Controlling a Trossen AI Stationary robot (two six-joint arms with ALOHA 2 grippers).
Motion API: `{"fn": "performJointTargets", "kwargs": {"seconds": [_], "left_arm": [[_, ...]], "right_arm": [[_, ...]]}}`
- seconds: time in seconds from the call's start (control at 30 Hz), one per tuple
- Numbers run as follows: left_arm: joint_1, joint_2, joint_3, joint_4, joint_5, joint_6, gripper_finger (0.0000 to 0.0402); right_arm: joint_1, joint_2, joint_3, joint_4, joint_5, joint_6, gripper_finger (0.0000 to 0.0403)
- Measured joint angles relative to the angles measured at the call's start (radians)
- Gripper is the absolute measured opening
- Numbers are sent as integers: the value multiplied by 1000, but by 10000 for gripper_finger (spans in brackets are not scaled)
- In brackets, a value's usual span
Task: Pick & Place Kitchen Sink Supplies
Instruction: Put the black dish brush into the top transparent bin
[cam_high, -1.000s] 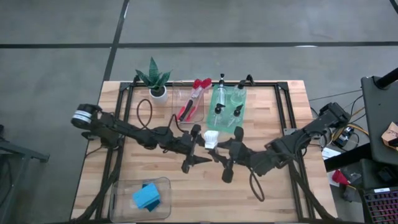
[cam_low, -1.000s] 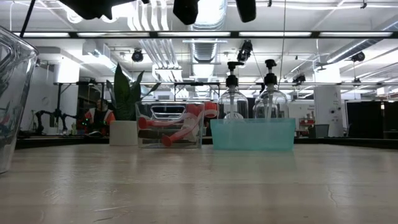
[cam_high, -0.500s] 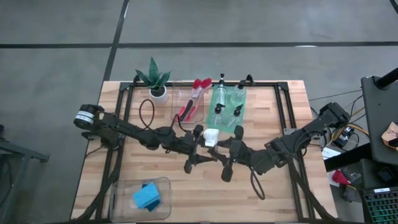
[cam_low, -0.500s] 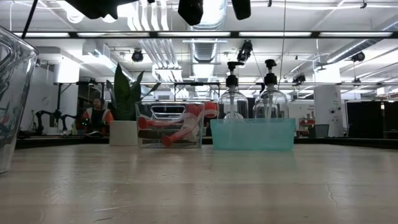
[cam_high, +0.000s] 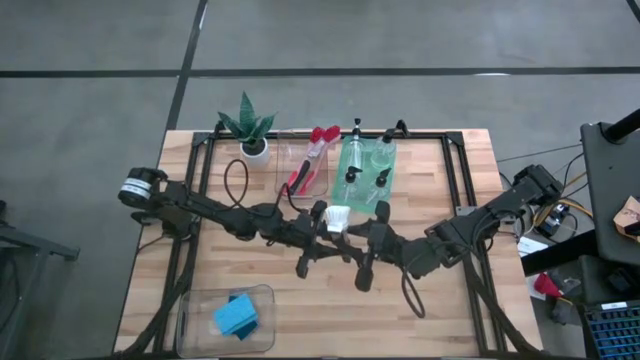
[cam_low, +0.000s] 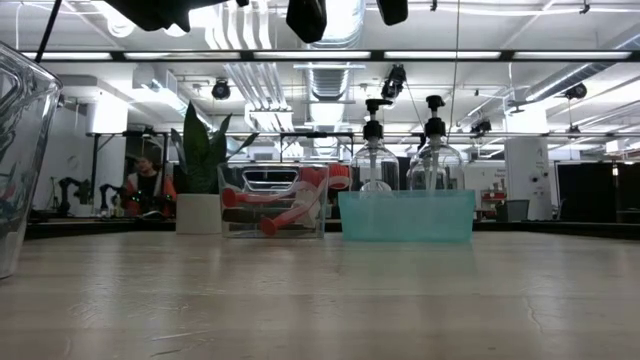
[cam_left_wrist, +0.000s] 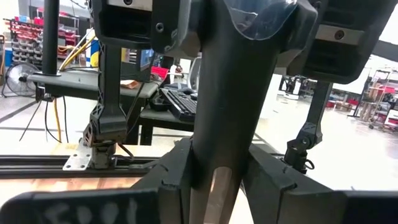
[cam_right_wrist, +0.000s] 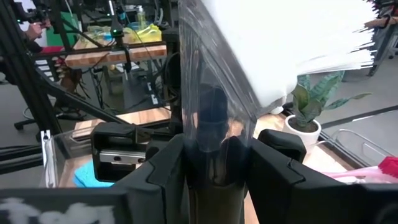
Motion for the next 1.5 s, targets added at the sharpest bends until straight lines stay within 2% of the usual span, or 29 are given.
{"fn": "performJointTargets", "kwargs": {"seconds": [0.43,0.57,0.97,1.03,1.17,1.23,1.33,1.5], "left_arm": [[0,-5,-3,-62,-13,-37,102],[0,-14,-3,-92,-51,-36,102],[2,-148,-50,-316,-290,-27,103],[3,-190,-50,-421,-374,-41,103],[14,-270,-45,-665,-620,-86,103],[33,-304,-38,-745,-699,-90,103],[83,-346,-17,-803,-732,-82,103],[207,-360,21,-975,-702,-143,104]], "right_arm": [[0,0,0,-174,0,37,210],[2,0,0,-228,0,38,227],[50,-42,5,-236,-8,42,254],[60,-43,5,-238,-10,55,257],[83,-35,4,-242,-7,64,263],[95,-23,3,-243,-8,62,265],[105,-2,1,-250,-9,62,267],[106,29,1,-303,-7,81,263]]}}
